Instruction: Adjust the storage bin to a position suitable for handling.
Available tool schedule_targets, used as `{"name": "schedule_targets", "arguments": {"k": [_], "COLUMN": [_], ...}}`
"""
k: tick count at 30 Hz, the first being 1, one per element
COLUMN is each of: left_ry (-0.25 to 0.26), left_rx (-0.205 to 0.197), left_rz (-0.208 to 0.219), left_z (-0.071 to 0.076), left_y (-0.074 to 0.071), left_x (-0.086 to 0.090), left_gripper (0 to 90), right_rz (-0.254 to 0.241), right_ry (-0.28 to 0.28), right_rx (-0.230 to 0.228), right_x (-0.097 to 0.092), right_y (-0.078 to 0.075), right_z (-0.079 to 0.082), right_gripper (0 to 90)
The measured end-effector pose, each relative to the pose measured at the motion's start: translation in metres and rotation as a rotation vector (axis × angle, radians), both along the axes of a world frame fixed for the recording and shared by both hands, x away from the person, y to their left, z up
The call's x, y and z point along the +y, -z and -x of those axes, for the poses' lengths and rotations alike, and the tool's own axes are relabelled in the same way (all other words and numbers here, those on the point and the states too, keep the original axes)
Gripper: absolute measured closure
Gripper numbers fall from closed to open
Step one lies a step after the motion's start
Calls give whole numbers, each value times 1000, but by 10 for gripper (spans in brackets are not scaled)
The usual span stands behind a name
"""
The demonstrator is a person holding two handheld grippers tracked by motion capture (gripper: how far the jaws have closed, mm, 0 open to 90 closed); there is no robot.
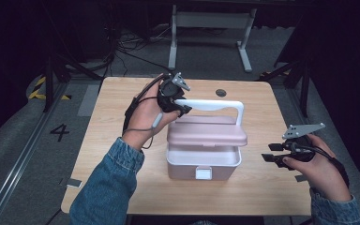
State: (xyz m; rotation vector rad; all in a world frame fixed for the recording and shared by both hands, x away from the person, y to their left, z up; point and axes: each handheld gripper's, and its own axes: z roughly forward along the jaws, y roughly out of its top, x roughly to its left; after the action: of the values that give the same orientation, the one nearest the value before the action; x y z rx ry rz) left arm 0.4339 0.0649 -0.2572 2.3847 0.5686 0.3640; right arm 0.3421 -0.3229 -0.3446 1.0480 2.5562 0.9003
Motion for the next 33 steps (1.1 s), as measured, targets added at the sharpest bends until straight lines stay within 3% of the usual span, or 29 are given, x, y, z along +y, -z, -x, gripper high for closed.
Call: {"name": "schedule_targets", "arguments": {"k": [13,21,28,33], "left_ry": [-51,-62,-82,-96], "left_rx": [-1,3,-2,-1], "left_rz": [43,62,75,81], "left_z": [-10,-15,-19,-24], "left_y": [1,1,1,1], "left_x": [5,6,4,3], "left_gripper": [627,626,624,621], "right_rz": [-105,-169,-227,-268], "right_ry": [-41,-87,-127,-131], "right_rx": [-85,-138,-139,-172], "right_x": [12,25,35,39], "right_y": [-14,-21,-22,-25], "right_z": [7,11,10,8], "right_gripper": [530,610,716,777]}}
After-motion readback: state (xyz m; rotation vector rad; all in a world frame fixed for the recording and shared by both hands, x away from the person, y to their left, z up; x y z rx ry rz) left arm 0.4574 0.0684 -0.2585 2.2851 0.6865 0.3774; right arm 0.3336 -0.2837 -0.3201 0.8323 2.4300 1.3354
